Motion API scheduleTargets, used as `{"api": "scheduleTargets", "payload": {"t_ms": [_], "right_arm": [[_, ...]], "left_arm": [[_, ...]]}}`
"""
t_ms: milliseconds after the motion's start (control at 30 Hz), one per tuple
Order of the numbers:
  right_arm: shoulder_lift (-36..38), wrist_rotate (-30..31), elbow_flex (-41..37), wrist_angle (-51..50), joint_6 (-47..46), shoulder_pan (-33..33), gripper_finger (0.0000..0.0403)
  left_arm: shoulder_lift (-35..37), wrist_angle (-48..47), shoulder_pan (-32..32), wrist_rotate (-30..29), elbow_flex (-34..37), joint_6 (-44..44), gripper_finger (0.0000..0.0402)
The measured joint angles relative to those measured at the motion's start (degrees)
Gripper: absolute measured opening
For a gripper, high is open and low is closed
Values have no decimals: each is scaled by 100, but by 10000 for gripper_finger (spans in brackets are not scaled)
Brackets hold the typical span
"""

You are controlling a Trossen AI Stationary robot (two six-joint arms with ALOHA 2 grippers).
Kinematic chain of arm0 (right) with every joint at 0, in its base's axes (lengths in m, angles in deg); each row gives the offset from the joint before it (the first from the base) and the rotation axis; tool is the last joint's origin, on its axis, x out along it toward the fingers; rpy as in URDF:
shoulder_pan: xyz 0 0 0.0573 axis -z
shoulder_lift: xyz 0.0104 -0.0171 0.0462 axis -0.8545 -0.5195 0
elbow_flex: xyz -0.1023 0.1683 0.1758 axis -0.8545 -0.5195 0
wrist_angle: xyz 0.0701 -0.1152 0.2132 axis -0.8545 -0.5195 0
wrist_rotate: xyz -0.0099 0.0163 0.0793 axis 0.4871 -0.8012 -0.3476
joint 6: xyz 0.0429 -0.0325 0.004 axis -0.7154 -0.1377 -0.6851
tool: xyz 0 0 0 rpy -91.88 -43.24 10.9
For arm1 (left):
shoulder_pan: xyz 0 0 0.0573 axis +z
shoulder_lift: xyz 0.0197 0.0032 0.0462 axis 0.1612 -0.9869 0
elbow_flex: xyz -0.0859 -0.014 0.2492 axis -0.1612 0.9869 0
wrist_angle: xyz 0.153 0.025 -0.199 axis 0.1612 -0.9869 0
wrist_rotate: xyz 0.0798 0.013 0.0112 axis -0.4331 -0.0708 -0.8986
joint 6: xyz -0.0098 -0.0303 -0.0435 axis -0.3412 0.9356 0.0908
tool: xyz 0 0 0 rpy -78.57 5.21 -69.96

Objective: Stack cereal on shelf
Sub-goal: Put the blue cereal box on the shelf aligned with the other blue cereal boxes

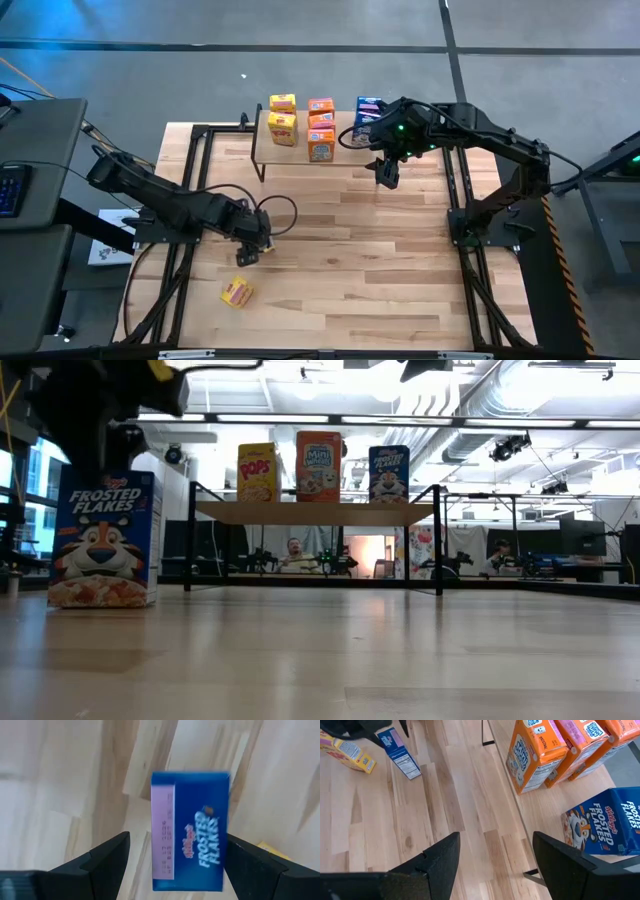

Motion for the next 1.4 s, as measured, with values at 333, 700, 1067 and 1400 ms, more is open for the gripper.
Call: {"api": "scheduleTargets", "payload": {"t_ms": [333, 700, 1067, 1400], "right_arm": [[0, 0, 0, 2, 0, 0, 243], [0, 0, 0, 9, 0, 2, 243], [0, 0, 0, 9, -15, 2, 243], [0, -33, 0, 9, -151, 0, 243]], "left_arm": [[0, 337, -2, 107, 220, -3, 291], [0, 347, -2, 105, 220, -111, 250], [0, 435, -2, 105, 220, -155, 215], [2, 603, -4, 203, 220, -156, 198]]}}
